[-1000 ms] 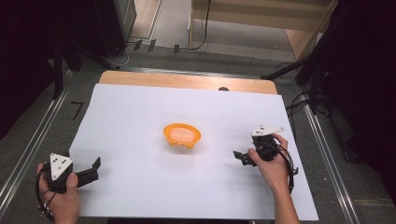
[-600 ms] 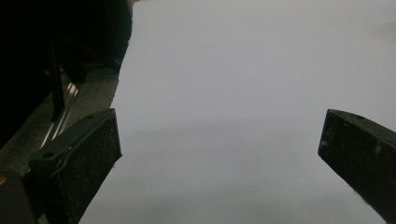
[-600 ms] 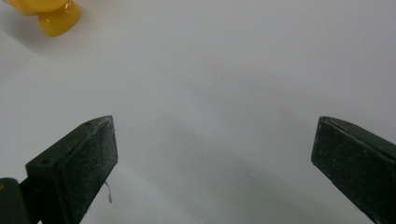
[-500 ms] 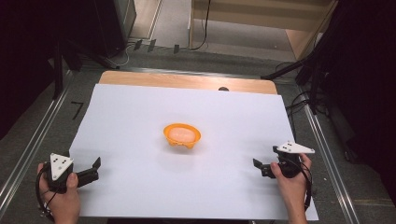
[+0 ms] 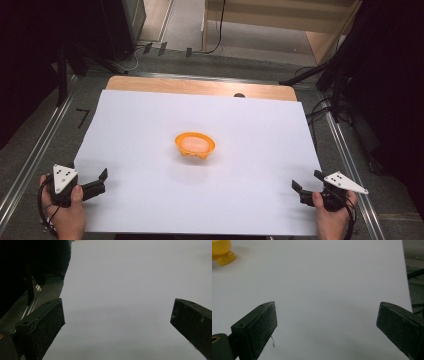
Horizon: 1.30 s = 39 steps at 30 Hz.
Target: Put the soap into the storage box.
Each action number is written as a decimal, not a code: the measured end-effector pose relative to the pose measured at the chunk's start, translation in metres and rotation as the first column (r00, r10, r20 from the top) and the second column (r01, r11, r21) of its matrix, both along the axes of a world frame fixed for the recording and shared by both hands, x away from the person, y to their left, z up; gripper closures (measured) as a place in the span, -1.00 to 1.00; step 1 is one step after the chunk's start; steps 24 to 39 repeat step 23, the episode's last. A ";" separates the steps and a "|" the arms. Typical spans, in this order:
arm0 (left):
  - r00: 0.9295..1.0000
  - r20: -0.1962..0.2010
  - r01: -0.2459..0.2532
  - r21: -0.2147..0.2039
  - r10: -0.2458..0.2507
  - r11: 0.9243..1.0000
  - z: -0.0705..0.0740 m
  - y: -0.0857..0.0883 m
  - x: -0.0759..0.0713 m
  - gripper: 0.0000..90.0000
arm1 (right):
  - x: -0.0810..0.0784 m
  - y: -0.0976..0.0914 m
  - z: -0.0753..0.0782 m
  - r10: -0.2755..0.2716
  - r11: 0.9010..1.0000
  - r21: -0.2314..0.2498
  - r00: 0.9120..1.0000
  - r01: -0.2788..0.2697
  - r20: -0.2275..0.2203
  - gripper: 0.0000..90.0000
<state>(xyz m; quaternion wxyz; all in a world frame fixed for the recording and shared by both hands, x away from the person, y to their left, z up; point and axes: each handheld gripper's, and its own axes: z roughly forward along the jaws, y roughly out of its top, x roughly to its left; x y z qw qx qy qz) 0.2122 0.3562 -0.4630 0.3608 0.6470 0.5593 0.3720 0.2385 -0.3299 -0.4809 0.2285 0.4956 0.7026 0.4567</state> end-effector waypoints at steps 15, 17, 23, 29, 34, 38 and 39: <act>1.000 0.004 0.000 -0.024 0.000 1.000 0.000 0.003 0.000 -1.00 | -0.034 -0.019 -0.001 -0.144 0.989 0.018 0.988 0.143 0.062 -0.69; 1.000 0.002 0.000 -0.026 0.000 1.000 0.000 0.003 0.000 -1.00 | -0.036 -0.019 0.000 -0.162 0.987 0.028 0.984 0.160 0.072 -0.65; 1.000 -0.002 -0.001 -0.030 0.001 1.000 0.000 0.003 0.000 -1.00 | -0.037 -0.016 -0.001 -0.183 0.983 0.009 0.980 0.183 0.078 -0.57; 1.000 -0.002 -0.001 -0.030 0.001 1.000 0.000 0.003 0.000 -1.00 | -0.037 -0.016 -0.001 -0.183 0.983 0.009 0.980 0.183 0.078 -0.57; 1.000 -0.002 -0.001 -0.030 0.001 1.000 0.000 0.003 0.000 -1.00 | -0.037 -0.016 -0.001 -0.183 0.983 0.009 0.980 0.183 0.078 -0.57; 1.000 -0.002 -0.001 -0.030 0.001 1.000 0.000 0.003 0.000 -1.00 | -0.037 -0.016 -0.001 -0.183 0.983 0.009 0.980 0.183 0.078 -0.57; 1.000 -0.002 -0.001 -0.030 0.001 1.000 0.000 0.003 0.000 -1.00 | -0.037 -0.016 -0.001 -0.183 0.983 0.009 0.980 0.183 0.078 -0.57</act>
